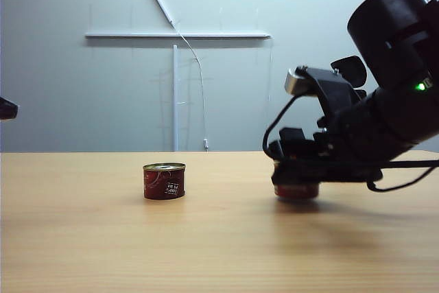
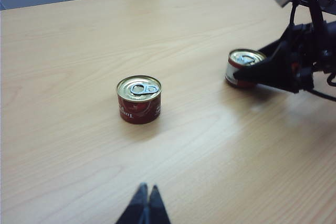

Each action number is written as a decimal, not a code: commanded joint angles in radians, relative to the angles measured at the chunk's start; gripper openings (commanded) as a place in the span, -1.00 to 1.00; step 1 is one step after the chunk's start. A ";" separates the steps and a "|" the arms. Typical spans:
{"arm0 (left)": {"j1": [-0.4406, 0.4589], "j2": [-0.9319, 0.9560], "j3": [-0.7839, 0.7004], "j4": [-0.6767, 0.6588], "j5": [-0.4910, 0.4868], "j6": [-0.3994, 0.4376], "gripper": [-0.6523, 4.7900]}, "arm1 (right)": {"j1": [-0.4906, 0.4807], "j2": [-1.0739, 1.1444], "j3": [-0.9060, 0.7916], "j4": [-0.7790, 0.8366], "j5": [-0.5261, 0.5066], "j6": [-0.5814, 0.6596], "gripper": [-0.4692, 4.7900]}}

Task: Stack a can of tomatoes on the right onto the can of tomatoes on the left.

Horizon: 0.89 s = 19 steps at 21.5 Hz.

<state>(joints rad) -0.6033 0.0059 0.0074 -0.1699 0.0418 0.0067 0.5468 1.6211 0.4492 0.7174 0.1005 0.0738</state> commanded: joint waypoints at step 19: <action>0.000 0.000 0.001 -0.009 0.003 0.000 -0.77 | 0.154 0.230 0.625 -0.422 -0.259 -0.158 -0.41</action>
<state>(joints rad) -0.6033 0.0055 0.0074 -0.1699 0.0418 0.0071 0.6949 1.8557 1.0664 0.2848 -0.1574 -0.0780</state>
